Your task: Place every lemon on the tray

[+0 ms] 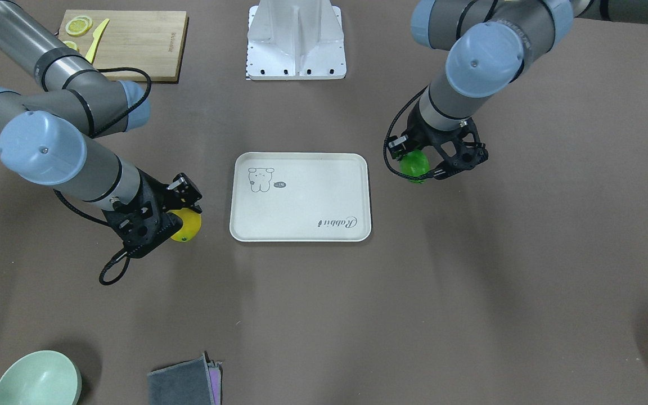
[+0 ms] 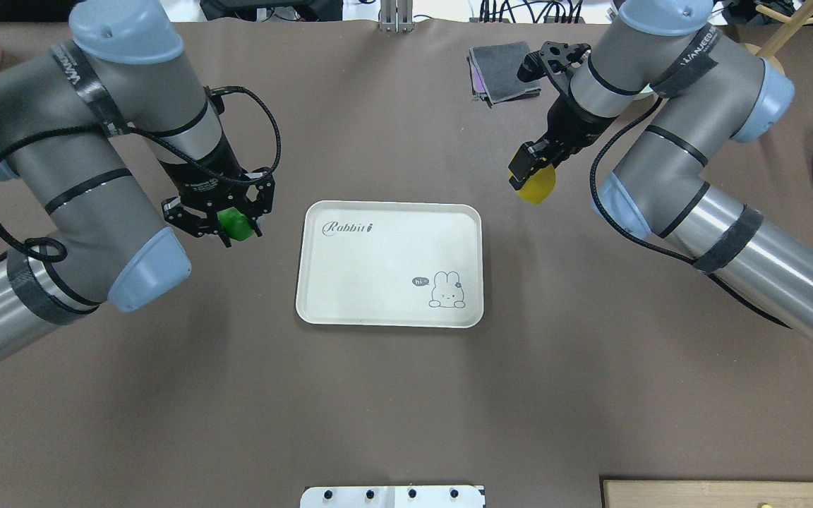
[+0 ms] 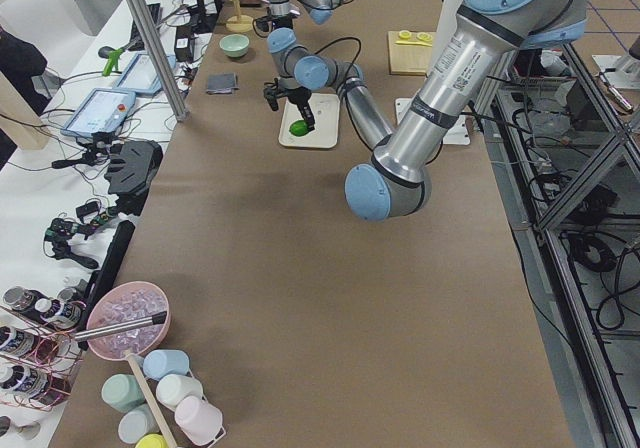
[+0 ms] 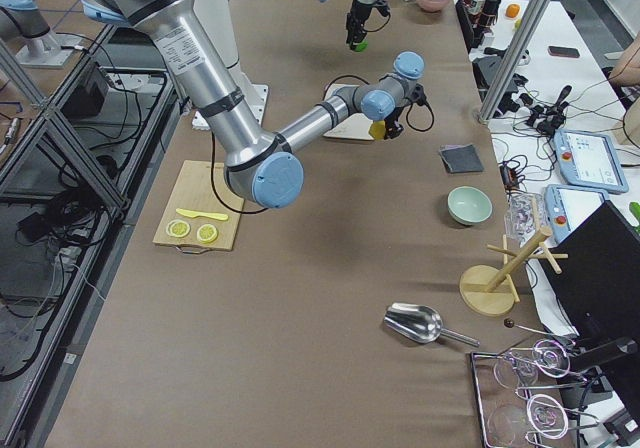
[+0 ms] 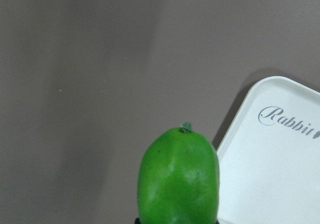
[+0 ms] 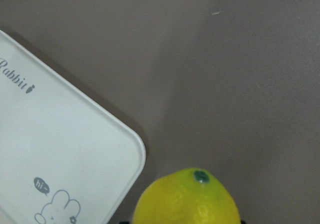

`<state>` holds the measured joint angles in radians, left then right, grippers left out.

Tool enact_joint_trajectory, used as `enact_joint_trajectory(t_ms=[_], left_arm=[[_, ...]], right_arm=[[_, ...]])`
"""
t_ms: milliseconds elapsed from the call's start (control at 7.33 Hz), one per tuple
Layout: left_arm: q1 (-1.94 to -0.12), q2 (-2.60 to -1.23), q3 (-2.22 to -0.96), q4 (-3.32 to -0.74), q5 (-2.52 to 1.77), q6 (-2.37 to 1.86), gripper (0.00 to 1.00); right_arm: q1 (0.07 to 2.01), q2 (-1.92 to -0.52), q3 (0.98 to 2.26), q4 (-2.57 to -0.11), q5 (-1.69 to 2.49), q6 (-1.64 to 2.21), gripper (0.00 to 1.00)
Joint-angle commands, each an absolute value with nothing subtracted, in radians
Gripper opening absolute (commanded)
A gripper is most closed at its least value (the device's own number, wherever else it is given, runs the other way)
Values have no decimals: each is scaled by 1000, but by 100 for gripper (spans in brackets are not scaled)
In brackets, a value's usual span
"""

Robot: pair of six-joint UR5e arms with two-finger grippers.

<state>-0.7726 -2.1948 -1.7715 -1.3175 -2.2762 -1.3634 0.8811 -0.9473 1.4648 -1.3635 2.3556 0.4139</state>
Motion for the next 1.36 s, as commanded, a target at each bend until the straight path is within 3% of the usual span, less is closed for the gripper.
enact_joint_trajectory(t_ms=[0,273,955,1091,1227], left_arm=[[-732,-2218,-1714,-1419,-2266,-1509,0],[-713,-2255,-1686,-1422,-2263,-1560,0],[-608,-2273,-1666,-1536,-2145,-1754,0],[-607,-2270,-1661,-1551,-2145,-1759,22],[-607,-2272,-1660,-1551,-2145,-1761,37]], right_arm=[[832,-922,1440,-1364,2344,597,9],[778,-872,1419,-1394,2356,844,9],[706,-844,1365,-1390,2347,844,10],[706,-844,1355,-1390,2345,841,14],[706,-845,1351,-1388,2345,839,27]])
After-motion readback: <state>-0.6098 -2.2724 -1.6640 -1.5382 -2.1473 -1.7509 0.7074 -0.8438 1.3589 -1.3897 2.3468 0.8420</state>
